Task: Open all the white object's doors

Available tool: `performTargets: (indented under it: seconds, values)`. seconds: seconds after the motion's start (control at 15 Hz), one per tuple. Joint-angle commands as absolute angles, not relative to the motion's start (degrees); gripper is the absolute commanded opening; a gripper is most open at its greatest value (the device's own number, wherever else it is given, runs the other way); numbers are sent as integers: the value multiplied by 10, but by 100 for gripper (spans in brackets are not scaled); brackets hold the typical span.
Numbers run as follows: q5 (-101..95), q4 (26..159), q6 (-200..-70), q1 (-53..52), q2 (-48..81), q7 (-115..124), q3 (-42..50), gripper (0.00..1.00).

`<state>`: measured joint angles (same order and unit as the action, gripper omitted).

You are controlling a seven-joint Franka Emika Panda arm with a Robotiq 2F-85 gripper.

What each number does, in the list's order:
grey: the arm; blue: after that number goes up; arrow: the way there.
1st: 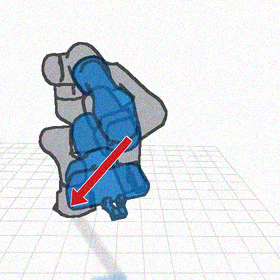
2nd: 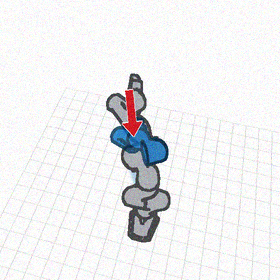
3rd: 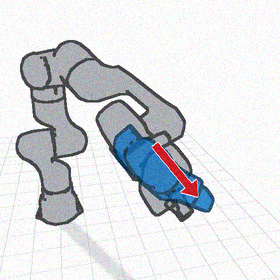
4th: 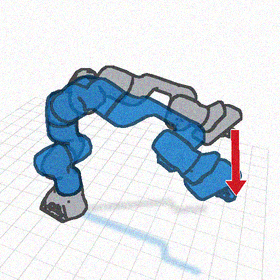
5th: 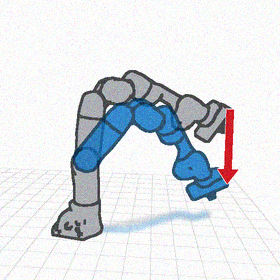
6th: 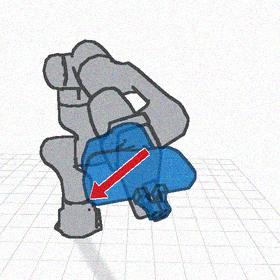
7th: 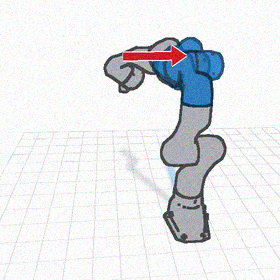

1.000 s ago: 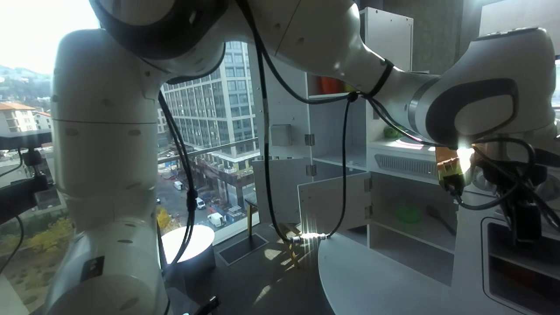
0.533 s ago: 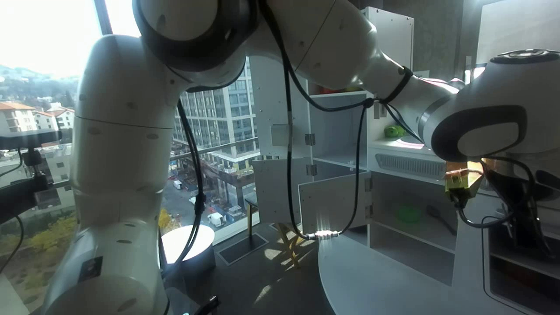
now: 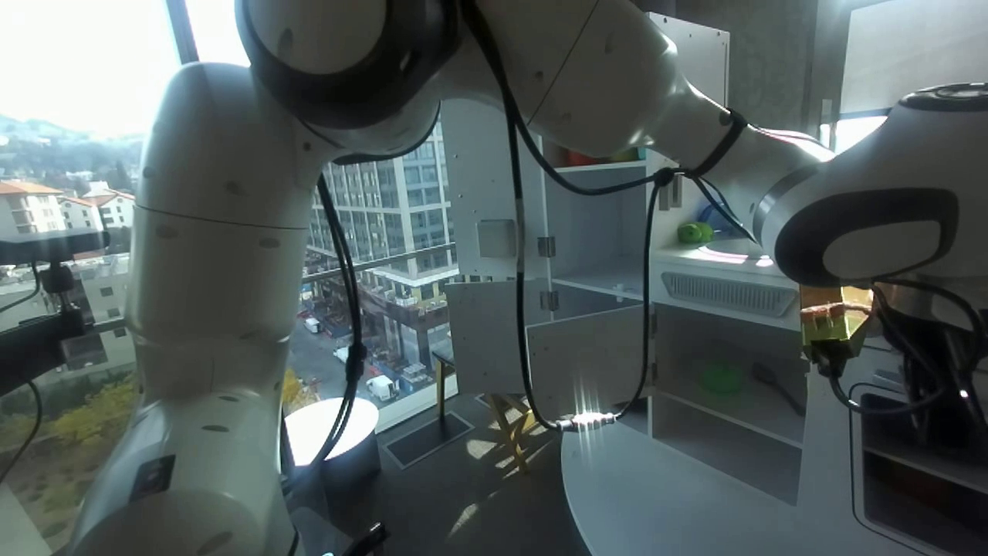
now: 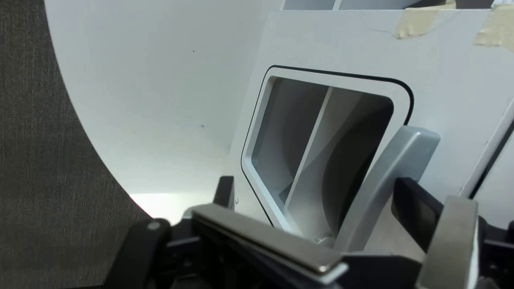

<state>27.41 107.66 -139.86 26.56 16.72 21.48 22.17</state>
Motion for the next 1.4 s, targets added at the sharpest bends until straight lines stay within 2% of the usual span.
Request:
performTargets:
  seconds: [0.0,0.73,1.33]
  values:
    - [274,1047,-1380,284,190,201,224,100]
    - [206,1011,-1347,286,203,246,257,100]
    - [185,999,-1382,307,131,232,283,100]
